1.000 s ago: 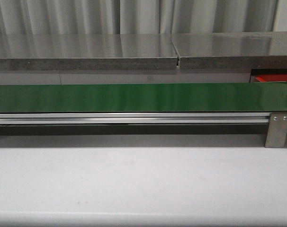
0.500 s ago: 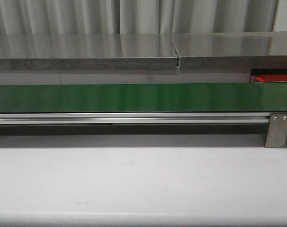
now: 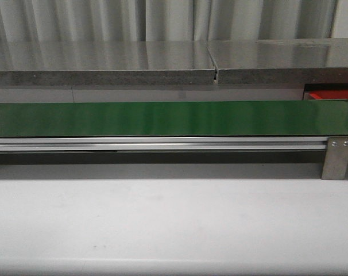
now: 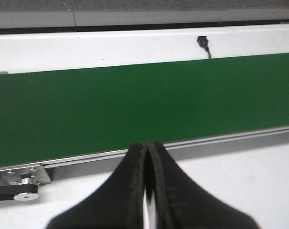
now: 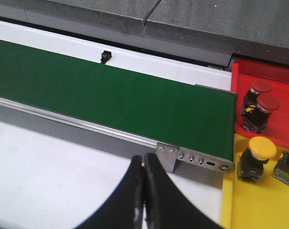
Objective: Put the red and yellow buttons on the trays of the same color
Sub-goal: 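Move the left gripper over the remaining buttons on the table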
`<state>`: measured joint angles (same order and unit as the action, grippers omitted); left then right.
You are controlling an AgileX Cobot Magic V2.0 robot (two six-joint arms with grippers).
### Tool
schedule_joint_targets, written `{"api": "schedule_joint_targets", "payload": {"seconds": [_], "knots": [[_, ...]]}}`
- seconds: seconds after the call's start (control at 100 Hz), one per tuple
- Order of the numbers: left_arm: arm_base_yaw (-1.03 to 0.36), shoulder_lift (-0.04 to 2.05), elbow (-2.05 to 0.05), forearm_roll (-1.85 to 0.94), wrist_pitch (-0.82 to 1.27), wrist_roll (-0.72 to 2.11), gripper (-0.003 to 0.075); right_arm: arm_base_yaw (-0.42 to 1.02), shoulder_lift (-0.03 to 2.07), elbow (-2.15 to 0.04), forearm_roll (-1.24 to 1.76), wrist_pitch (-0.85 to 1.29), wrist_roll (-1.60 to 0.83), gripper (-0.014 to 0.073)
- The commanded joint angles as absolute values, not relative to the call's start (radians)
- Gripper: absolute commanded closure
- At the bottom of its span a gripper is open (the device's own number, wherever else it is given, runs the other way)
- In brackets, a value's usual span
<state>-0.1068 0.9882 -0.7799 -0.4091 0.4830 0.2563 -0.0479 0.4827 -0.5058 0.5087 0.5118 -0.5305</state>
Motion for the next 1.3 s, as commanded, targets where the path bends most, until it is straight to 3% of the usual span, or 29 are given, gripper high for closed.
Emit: {"api": "schedule_joint_targets", "payload": {"seconds": [0.0, 0.33, 0.4, 0.49, 0.66, 0.73, 1.05, 1.29], "knots": [[-0.046, 1.045, -0.859, -0.442, 0.403, 0.246, 0.0741, -0.047, 0.482, -0.53, 0.53, 0.451, -0.538, 0.066], [0.234, 1.249, -0.995, -0.484, 0.513, 0.246, 0.0738, -0.047, 0.482, -0.53, 0.53, 0.451, -0.538, 0.066], [0.284, 1.288, -1.021, -0.499, 0.548, 0.246, 0.0704, -0.047, 0.482, -0.53, 0.53, 0.451, -0.538, 0.066], [0.341, 1.331, -1.043, -0.501, 0.569, 0.246, 0.0593, -0.047, 0.482, -0.53, 0.53, 0.451, -0.538, 0.066], [0.442, 1.381, -1.062, -0.499, 0.567, 0.246, 0.0263, -0.047, 0.482, -0.53, 0.53, 0.451, -0.538, 0.066], [0.484, 1.398, -1.071, -0.499, 0.574, 0.246, 0.0195, -0.047, 0.482, -0.53, 0.53, 0.451, -0.538, 0.066], [0.665, 1.499, -1.163, -0.471, 0.697, 0.151, 0.0195, -0.047, 0.482, -0.53, 0.53, 0.451, -0.538, 0.066], [0.686, 1.659, -1.306, -0.323, 0.831, 0.049, 0.0195, -0.047, 0.482, -0.53, 0.53, 0.451, -0.538, 0.066]]}}
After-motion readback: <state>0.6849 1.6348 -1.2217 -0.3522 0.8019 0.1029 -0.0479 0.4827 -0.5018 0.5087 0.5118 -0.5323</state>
